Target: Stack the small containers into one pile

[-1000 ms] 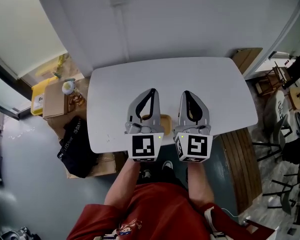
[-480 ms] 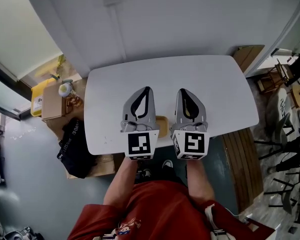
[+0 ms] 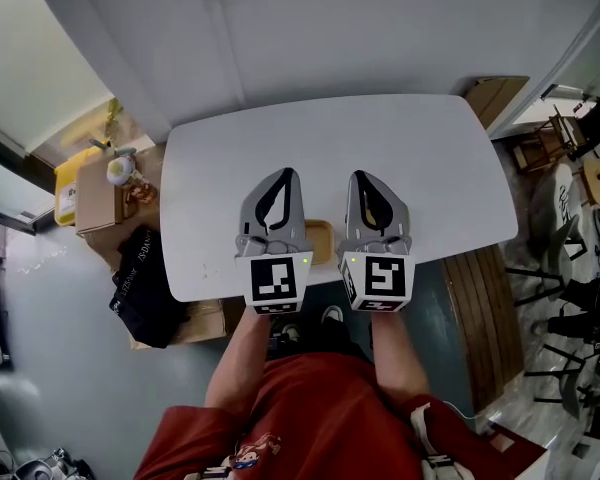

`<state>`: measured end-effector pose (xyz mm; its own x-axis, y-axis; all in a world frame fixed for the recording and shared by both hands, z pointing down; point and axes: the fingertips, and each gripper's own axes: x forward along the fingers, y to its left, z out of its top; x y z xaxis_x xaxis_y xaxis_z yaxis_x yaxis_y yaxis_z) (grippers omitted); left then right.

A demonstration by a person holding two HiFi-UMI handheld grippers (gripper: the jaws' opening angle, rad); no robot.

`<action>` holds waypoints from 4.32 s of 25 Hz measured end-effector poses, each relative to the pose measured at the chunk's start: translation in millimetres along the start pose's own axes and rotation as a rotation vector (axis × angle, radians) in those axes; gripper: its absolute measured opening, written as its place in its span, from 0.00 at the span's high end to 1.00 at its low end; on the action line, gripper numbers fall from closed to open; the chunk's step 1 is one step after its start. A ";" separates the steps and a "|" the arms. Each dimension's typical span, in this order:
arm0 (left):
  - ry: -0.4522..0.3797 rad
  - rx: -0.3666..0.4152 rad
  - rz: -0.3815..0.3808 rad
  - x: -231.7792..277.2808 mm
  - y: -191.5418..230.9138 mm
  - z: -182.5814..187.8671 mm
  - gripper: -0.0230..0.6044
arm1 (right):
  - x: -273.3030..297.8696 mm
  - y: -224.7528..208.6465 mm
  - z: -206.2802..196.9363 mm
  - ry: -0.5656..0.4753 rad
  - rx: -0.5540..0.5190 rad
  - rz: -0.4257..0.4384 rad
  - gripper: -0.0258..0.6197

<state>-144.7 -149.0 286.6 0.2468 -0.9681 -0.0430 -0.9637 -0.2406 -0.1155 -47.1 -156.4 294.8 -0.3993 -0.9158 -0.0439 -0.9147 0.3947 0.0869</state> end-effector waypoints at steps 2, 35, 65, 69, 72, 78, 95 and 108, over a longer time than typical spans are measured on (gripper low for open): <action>0.022 0.001 0.008 -1.4 -0.3 -9.1 0.96 | -1.1 0.7 -8.5 0.019 0.006 0.005 0.96; 0.647 -0.086 0.063 -62.6 23.5 -258.0 0.71 | -28.6 42.0 -232.5 0.597 0.092 0.024 0.81; 0.876 -0.175 -0.009 -67.5 1.8 -348.2 0.68 | -45.4 41.6 -320.9 0.841 0.100 -0.008 0.80; 0.885 -0.181 -0.012 -69.3 1.5 -351.0 0.69 | -47.4 43.7 -324.8 0.849 0.099 -0.005 0.80; 0.894 -0.188 -0.016 -70.2 2.0 -353.7 0.72 | -47.6 44.8 -326.6 0.851 0.096 -0.005 0.82; 0.906 -0.172 -0.006 -70.3 1.4 -355.9 0.83 | -47.4 43.8 -327.1 0.850 0.105 -0.008 0.87; 0.859 -0.171 0.001 -76.0 3.3 -337.6 0.86 | -53.5 44.5 -309.1 0.809 0.103 -0.041 0.90; 0.748 -0.173 -0.097 -61.2 -21.8 -301.1 0.88 | -82.6 20.6 -280.5 0.748 0.112 -0.190 0.89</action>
<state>-169.4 -105.6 590.5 0.2561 -0.7171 0.6482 -0.9586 -0.2749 0.0746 -15.5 -93.6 579.4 -0.1232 -0.7596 0.6386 -0.9799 0.1948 0.0427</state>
